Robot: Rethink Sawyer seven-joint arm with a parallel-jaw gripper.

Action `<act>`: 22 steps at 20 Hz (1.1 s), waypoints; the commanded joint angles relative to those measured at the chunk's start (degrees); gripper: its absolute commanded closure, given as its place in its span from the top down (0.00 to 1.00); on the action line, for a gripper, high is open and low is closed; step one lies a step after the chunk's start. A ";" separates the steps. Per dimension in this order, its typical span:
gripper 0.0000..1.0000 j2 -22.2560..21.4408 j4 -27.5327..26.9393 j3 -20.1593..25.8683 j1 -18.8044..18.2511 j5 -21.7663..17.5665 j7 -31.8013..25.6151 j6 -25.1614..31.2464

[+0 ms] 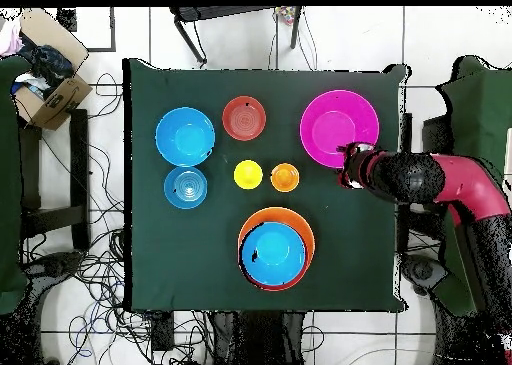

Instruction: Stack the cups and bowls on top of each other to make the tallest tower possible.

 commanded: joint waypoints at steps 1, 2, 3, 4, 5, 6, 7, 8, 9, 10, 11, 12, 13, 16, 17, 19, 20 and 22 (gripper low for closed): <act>1.00 -2.15 -2.01 1.81 3.00 -1.41 -16.84 0.97; 1.00 -2.81 -2.11 2.36 3.07 -0.98 -17.16 1.35; 1.00 -2.95 -2.62 2.76 3.04 -0.61 -17.52 1.63; 1.00 -3.12 -2.93 3.05 3.07 -0.44 -17.59 1.75; 1.00 -2.98 -3.47 3.44 3.00 -0.15 -17.84 1.85; 1.00 -3.00 -3.68 3.70 2.80 0.02 -17.16 1.38; 1.00 -3.12 -4.07 3.87 2.69 0.03 -16.90 1.12; 1.00 -3.29 -3.82 3.99 2.63 -0.02 -16.36 0.81; 1.00 -3.01 -4.02 4.11 2.54 0.14 -16.11 0.72; 1.00 -3.40 -3.38 4.41 2.61 0.14 -15.40 0.30; 1.00 -3.28 -3.36 4.78 2.49 0.39 -15.25 0.08; 1.00 -3.41 -2.72 5.09 2.38 0.31 -14.65 -0.61; 1.00 -3.19 -2.64 5.18 2.28 0.27 -14.17 -1.09; 1.00 -2.62 -1.93 4.70 2.09 -1.15 -13.23 -2.87; 1.00 -2.45 -1.73 4.42 2.01 -1.65 -12.81 -3.37; 1.00 -1.72 -1.54 3.57 1.93 -2.57 -12.69 -3.92; 1.00 -1.15 -1.39 3.13 1.82 -2.91 -13.12 -4.01; 1.00 -0.28 -1.52 2.04 1.97 -3.80 -13.53 -4.30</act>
